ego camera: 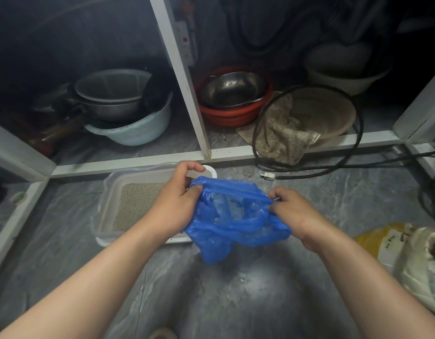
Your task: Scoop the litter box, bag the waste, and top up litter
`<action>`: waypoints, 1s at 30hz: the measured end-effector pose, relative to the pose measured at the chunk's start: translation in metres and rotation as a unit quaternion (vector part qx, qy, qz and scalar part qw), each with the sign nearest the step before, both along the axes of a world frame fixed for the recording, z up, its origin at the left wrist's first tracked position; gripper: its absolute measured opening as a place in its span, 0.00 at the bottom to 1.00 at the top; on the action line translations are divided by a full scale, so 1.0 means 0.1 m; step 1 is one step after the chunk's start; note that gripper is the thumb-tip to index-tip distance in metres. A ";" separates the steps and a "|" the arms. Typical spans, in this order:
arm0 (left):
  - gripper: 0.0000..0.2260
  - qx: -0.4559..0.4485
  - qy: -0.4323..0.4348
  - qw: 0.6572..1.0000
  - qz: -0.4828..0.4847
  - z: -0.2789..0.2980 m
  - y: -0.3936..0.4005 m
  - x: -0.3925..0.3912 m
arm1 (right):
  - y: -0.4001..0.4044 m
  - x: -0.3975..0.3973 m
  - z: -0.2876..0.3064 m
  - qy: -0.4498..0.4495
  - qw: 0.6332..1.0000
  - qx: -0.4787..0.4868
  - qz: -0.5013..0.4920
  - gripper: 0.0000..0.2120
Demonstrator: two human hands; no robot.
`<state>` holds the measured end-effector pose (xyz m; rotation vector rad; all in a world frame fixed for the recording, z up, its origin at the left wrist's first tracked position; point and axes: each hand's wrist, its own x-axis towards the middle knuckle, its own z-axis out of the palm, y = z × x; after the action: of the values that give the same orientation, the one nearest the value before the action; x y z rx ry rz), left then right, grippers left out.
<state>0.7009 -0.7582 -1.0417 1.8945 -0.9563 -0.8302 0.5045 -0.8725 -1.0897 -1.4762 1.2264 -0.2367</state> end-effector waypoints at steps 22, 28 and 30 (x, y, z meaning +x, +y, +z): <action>0.53 0.297 -0.283 0.886 -0.215 0.05 0.89 0.40 | 0.46 0.65 -0.31 0.120 0.938 -0.059 0.321 0.14; 0.54 0.349 -0.284 0.877 -0.170 0.11 1.25 0.58 | 0.90 0.96 -0.42 0.127 0.887 -0.220 0.385 0.40; 0.54 0.362 -0.282 0.876 -0.150 0.12 1.34 0.67 | 1.06 1.06 -0.34 0.040 0.867 -0.350 0.353 0.31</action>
<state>0.7676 -0.6244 -1.0293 2.7820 -1.4598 -0.9092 0.6101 -0.7663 -1.1239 -2.4888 0.5826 -0.1184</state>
